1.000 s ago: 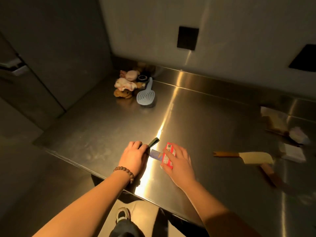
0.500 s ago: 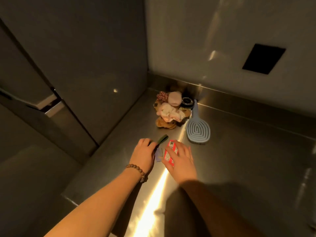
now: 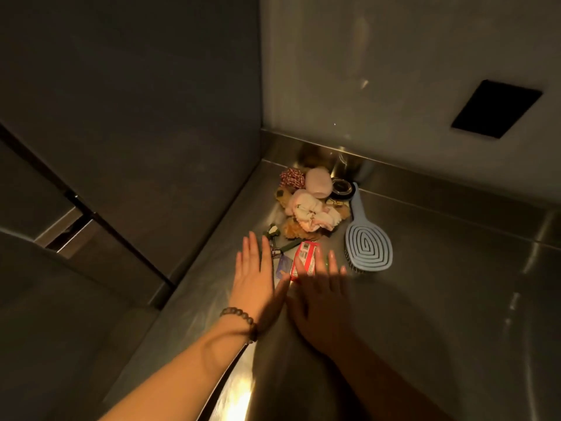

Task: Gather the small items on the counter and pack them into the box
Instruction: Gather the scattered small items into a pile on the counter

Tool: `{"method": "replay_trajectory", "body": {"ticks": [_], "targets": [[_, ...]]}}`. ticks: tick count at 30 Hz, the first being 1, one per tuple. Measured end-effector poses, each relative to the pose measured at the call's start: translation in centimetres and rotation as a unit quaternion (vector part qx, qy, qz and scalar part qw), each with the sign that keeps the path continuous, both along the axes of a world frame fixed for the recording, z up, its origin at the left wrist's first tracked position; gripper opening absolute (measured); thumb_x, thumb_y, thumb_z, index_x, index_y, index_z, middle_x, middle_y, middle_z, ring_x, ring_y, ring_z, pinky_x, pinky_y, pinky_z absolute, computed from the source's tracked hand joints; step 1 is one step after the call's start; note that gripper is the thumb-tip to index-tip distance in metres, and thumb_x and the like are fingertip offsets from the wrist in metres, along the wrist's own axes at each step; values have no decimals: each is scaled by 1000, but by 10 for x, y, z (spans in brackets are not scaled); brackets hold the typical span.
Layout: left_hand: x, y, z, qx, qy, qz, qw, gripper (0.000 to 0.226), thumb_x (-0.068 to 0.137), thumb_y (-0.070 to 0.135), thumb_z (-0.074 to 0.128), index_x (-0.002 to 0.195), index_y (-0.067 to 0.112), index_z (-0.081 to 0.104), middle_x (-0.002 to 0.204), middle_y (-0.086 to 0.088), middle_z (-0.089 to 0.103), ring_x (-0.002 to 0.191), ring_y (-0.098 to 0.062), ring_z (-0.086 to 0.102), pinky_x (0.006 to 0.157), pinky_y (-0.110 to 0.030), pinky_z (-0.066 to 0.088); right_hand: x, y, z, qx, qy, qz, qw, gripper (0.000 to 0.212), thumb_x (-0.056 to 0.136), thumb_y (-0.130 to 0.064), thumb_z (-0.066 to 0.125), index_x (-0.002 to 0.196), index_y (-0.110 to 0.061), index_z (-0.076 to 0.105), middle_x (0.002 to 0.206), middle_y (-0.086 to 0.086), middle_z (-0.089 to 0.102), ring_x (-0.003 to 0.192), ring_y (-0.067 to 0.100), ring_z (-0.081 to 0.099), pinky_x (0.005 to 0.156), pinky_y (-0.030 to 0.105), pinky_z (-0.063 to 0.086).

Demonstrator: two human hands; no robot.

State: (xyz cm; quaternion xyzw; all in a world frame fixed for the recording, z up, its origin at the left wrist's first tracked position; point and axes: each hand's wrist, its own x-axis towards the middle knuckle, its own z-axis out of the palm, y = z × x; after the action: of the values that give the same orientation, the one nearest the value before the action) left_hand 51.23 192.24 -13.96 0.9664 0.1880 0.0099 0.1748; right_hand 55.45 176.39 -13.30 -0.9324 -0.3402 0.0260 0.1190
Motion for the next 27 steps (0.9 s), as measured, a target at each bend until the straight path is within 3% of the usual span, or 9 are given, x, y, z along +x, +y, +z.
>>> {"method": "replay_trajectory", "body": {"ticks": [4, 8, 12, 16, 19, 21, 27], "targets": [[5, -6, -13, 14, 67, -20, 997, 89, 84, 72, 9, 144, 13, -22, 150, -9, -28, 136, -21, -29, 109, -34, -17, -4, 0, -3, -102, 39, 8, 994, 69, 89, -60, 14, 150, -26, 21, 152, 10, 29, 141, 34, 19, 117, 51, 1], [23, -4, -13, 13, 62, -10, 998, 84, 86, 71, 8, 146, 18, -16, 153, -7, -23, 139, -17, -23, 110, -33, -16, 8, 9, -4, -61, 24, -1, 998, 66, 90, -55, 15, 145, -23, 33, 157, 14, 21, 145, 38, 9, 117, 50, 4], [54, 5, -5, 28, 89, -10, 996, 78, 88, 68, 5, 145, 20, -17, 153, -6, -25, 139, -17, -23, 113, -39, -13, 37, 16, -6, -66, -10, -14, 998, 68, 90, -55, 19, 152, -25, 11, 159, 13, -1, 146, 35, -6, 118, 49, 0], [59, 8, 2, 20, 102, -22, 994, 79, 86, 69, 3, 144, 20, -20, 153, -8, -25, 140, -19, -22, 114, -45, -12, 43, 16, -7, -50, -22, -23, 998, 64, 93, -55, 28, 150, -26, 21, 158, 14, 11, 145, 38, 6, 117, 54, 12], [50, 3, 6, 7, 62, -17, 998, 81, 87, 67, 6, 146, 16, -17, 155, -8, -18, 141, -19, -18, 115, -44, -8, 43, 14, -8, -61, -11, -22, 998, 65, 96, -50, 27, 149, -33, -7, 159, 7, -12, 146, 31, -13, 118, 49, -2], [42, -5, 12, -6, 16, -6, 1000, 83, 89, 67, 11, 147, 13, -14, 156, -7, -13, 142, -17, -14, 116, -41, -5, 41, 11, -3, -40, 12, -35, 999, 68, 96, -44, 28, 146, -31, -17, 158, 5, -18, 145, 25, -19, 118, 43, -10], [20, -46, 34, -16, -69, -22, 997, 76, 91, 61, 16, 149, 18, -6, 158, -3, -3, 143, -16, -6, 116, -38, -2, 24, -23, 27, 55, 11, -60, 997, 62, 99, -37, 30, 151, -25, -1, 160, 1, -7, 143, 12, -20, 116, 32, -12]]}}
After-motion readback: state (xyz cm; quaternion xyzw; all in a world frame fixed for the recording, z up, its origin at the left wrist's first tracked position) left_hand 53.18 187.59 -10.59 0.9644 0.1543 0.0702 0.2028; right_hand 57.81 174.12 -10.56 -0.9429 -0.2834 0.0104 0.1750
